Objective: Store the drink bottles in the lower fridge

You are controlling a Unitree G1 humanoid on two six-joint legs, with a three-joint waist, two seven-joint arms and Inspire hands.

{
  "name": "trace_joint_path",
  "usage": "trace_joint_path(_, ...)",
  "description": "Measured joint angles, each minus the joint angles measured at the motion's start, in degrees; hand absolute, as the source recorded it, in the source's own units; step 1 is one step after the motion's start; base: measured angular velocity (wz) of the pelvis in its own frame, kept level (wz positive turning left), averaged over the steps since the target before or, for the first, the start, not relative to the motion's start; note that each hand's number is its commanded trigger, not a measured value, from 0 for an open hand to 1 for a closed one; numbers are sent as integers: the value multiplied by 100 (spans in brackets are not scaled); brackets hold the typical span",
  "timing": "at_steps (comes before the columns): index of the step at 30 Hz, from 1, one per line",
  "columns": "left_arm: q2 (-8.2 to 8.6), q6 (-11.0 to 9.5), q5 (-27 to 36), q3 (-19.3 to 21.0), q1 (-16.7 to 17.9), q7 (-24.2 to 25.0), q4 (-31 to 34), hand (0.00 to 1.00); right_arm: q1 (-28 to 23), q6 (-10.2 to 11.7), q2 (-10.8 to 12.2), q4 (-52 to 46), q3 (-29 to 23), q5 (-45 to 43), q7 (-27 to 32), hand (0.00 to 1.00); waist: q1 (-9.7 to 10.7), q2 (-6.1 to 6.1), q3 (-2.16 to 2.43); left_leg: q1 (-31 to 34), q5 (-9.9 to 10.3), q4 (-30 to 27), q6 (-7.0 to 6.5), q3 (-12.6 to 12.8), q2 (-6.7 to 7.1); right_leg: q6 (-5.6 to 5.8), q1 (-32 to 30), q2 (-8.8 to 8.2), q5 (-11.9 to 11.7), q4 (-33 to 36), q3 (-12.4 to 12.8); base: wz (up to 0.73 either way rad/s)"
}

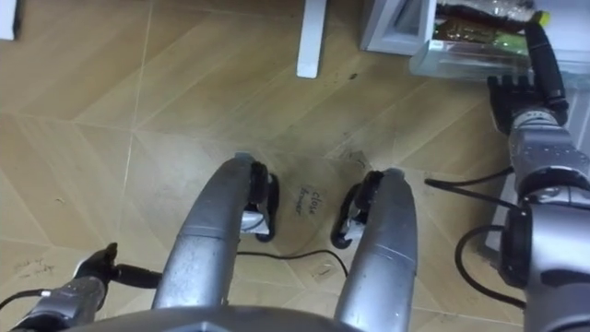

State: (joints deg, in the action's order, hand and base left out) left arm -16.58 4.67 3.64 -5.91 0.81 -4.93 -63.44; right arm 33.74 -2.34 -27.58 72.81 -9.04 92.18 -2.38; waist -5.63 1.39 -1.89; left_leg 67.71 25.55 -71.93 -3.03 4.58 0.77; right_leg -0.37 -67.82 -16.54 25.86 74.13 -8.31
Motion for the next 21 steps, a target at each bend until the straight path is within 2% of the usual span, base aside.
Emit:
trace_joint_path(6, -20, -59, 147, -16, 199, -70, 287, 0, 0, 46, -118, -124, 178, 0, 247, 0, -52, -10, 0, 21, -7, -17, -15, 12, 38, 8, -51, -71, 8, 70, 35, 2)
trace_joint_path(7, -49, -91, 233, -116, 273, -91, 376, 0, 1, 46, -147, -153, 231, 1, 327, 0, -47, -10, 0, 17, -15, -15, -14, 9, 84, -4, -51, -123, 16, 89, 27, 9)
trace_joint_path(9, -65, -142, 308, -173, 345, -99, 409, 0, 1, 46, -195, -160, 319, -2, 393, 0, -64, -9, -1, 9, -21, -15, -17, 14, 90, 0, -50, -144, 22, 107, 38, 4)
trace_joint_path(16, -172, -223, 351, -218, 866, -107, 543, 0, 1, 88, -214, -418, 348, 59, 883, 0, -101, -2, -5, 11, -21, -14, -16, -3, 92, -7, -41, -205, 25, 102, -1, 0)
trace_joint_path(21, -236, -276, 348, -212, 910, -116, 557, 0, 1, 177, -221, -575, 460, 93, 1167, 0, -123, 6, -10, 14, -22, -14, -15, -4, 100, -9, -40, -240, 26, 106, -21, 0)
